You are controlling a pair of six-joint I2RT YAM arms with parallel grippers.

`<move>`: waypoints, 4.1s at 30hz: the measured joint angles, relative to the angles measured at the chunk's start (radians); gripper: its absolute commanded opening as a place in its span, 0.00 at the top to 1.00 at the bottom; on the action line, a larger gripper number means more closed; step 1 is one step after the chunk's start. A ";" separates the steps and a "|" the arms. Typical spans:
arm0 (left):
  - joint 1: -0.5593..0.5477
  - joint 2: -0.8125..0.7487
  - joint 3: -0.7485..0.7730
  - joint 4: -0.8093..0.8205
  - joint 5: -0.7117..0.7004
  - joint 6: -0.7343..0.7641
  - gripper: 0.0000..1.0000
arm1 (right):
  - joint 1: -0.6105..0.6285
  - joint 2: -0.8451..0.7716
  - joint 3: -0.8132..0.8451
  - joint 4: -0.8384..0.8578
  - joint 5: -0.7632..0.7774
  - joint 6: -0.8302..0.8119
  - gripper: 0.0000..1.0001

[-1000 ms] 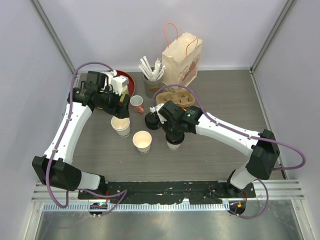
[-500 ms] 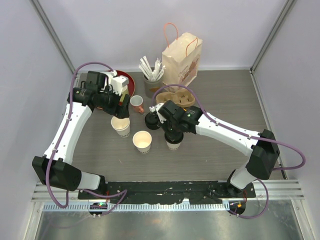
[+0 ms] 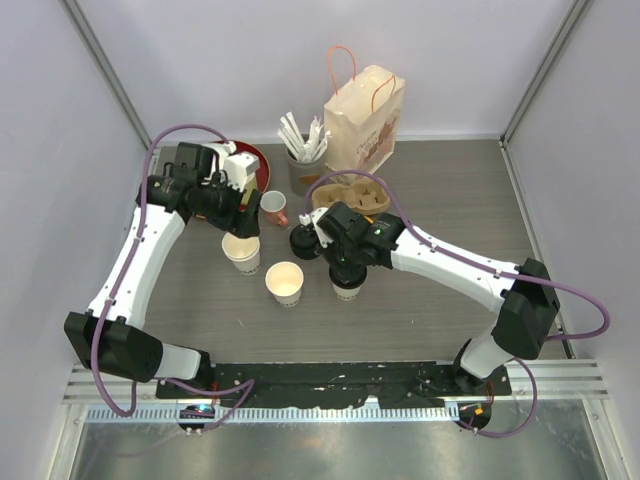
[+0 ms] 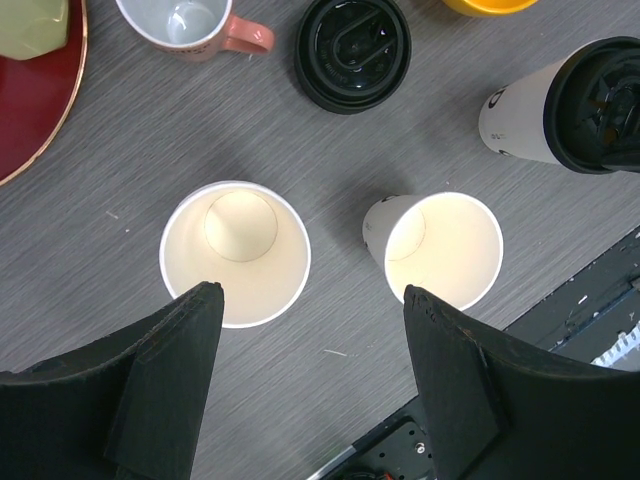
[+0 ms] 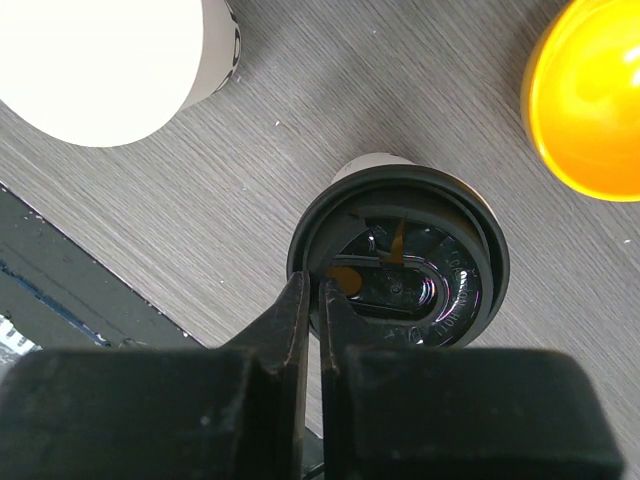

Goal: Pack the takeout coffee

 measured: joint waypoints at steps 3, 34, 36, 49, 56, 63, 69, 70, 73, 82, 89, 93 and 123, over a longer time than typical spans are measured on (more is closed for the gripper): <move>-0.010 0.000 0.000 0.000 -0.005 0.000 0.23 | 0.000 0.000 0.000 0.000 -0.004 0.002 0.72; -0.304 0.162 0.023 0.202 0.160 -0.418 0.64 | -0.456 -0.417 -0.325 0.293 -0.265 0.247 0.59; -0.304 0.202 -0.011 0.249 0.181 -0.469 0.68 | -0.468 -0.425 -0.383 0.320 -0.327 0.268 0.61; -0.329 0.257 -0.143 0.388 0.241 -0.629 0.73 | -0.515 -0.438 -0.545 0.451 -0.495 0.346 0.69; -0.349 0.267 -0.170 0.415 0.259 -0.656 0.76 | -0.517 -0.438 -0.579 0.465 -0.500 0.354 0.73; -0.357 0.285 -0.191 0.437 0.264 -0.663 0.77 | -0.517 -0.426 -0.584 0.475 -0.500 0.354 0.73; -0.358 0.302 -0.209 0.443 0.265 -0.668 0.77 | -0.518 -0.412 -0.594 0.492 -0.501 0.354 0.74; -0.358 0.303 -0.210 0.444 0.266 -0.671 0.77 | -0.518 -0.406 -0.595 0.496 -0.502 0.354 0.73; -0.358 0.309 -0.210 0.451 0.271 -0.678 0.77 | -0.518 -0.389 -0.596 0.511 -0.507 0.354 0.74; -0.356 0.341 -0.216 0.468 0.295 -0.694 0.87 | -0.521 -0.369 -0.618 0.546 -0.534 0.355 0.77; -0.348 0.343 -0.235 0.491 0.319 -0.714 1.00 | -0.527 -0.372 -0.656 0.611 -0.562 0.375 0.80; -0.346 0.343 -0.246 0.506 0.325 -0.730 1.00 | -0.533 -0.378 -0.677 0.645 -0.573 0.386 0.85; -0.380 0.352 -0.202 0.483 0.238 -0.740 0.99 | -0.536 -0.432 -0.714 0.658 -0.566 0.394 0.89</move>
